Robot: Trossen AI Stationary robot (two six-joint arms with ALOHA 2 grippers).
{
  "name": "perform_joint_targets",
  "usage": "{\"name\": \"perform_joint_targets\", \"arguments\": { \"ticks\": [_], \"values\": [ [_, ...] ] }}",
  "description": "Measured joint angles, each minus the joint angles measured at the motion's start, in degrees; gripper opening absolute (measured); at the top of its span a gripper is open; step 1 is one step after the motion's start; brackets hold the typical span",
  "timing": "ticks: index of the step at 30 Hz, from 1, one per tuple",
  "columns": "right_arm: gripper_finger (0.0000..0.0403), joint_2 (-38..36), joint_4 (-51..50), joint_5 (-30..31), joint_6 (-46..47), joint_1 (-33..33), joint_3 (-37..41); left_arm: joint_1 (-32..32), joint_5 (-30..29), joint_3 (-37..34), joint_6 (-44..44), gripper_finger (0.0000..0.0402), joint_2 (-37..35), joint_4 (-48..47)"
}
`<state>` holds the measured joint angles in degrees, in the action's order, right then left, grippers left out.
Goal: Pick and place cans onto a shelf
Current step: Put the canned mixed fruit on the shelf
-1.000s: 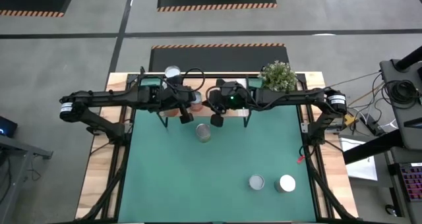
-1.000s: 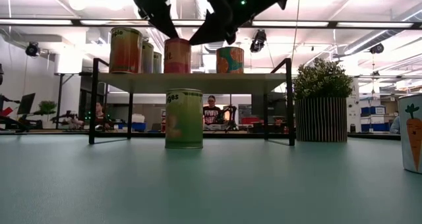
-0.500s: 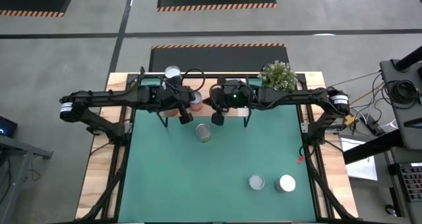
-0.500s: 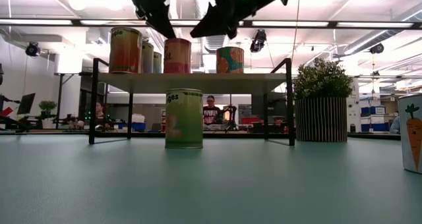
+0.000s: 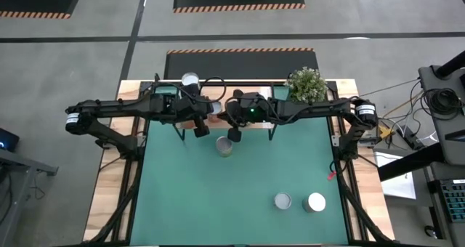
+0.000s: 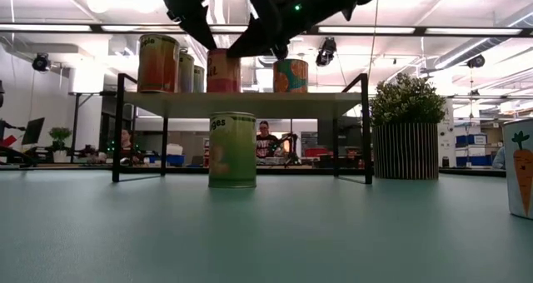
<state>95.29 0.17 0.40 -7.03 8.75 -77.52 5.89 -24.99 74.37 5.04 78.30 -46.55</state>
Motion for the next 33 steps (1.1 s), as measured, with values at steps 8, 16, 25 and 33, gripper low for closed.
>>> {"name": "perform_joint_targets", "arguments": {
  "ticks": [8, 16, 25, 33],
  "values": [
    [0.0013, -1.58, -2.36, 3.85, -0.77, 0.16, 0.00, -0.07, 1.87, -0.06, -0.64, 0.0000, 0.42, 2.50],
    [0.0013, -6.11, -7.44, 7.31, -1.46, 0.17, 0.00, -0.07, 2.06, -0.07, -0.66, 0.0000, -0.26, 6.42],
    [0.0013, -10.17, -13.48, 7.24, -0.39, -0.38, 0.00, 0.12, -0.63, 0.82, 0.24, 0.0000, -0.41, 1.30],
    [0.0013, -12.53, -15.02, 7.17, 0.51, -1.50, 1.92, 0.22, -1.03, -0.07, -1.01, 0.0000, 1.63, 1.43]
  ]
}}
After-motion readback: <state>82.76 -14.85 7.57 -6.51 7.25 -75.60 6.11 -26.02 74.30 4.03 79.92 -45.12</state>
